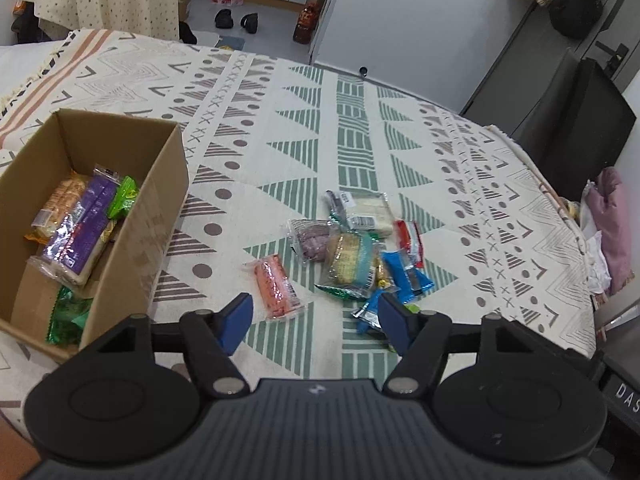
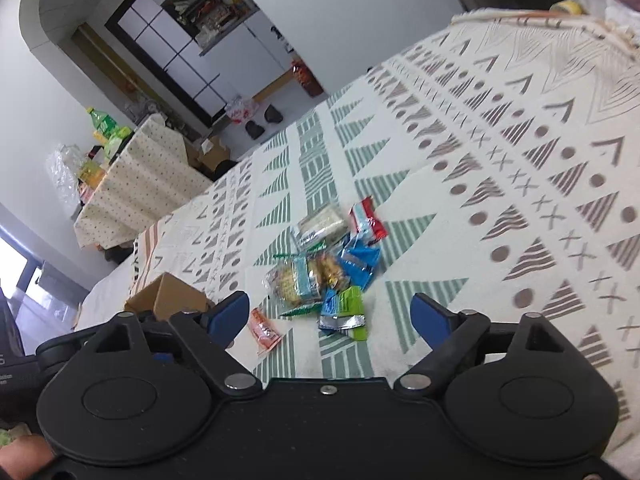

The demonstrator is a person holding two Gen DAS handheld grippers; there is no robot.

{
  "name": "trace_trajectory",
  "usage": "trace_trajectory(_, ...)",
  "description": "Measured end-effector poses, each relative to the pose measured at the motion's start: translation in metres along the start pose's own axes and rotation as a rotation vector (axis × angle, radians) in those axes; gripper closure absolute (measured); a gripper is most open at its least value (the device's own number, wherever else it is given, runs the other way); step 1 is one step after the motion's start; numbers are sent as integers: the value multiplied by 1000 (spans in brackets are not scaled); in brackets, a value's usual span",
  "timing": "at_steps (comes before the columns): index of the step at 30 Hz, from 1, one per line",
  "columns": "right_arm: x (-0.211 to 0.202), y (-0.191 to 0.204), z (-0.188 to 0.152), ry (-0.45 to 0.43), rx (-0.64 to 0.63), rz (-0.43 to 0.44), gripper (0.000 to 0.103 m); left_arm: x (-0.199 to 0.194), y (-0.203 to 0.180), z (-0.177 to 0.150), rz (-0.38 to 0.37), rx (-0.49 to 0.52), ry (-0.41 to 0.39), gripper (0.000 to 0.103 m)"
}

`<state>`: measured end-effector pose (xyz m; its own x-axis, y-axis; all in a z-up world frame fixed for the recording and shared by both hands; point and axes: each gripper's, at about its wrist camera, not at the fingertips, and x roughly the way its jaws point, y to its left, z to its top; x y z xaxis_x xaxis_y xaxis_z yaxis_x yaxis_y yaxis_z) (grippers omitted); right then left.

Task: Organize snacks
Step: 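Grasp the pink wrapped bar with left tool while right tool grasps blue-green packet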

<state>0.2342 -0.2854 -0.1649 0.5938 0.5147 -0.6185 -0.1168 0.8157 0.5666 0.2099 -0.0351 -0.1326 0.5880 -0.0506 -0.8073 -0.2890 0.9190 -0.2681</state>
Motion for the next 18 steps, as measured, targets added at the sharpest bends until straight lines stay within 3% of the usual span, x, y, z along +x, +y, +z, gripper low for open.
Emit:
trace_trajectory(6, 30, 1, 1, 53, 2, -4, 21, 24, 2, 5, 18, 9, 21, 39)
trace_trajectory(13, 58, -2, 1, 91, -1, -27, 25, 53, 5, 9, 23, -4, 54, 51)
trace_trajectory(18, 76, -7, 1, 111, -8, -48, 34, 72, 9, 10, 34, -1, 73, 53)
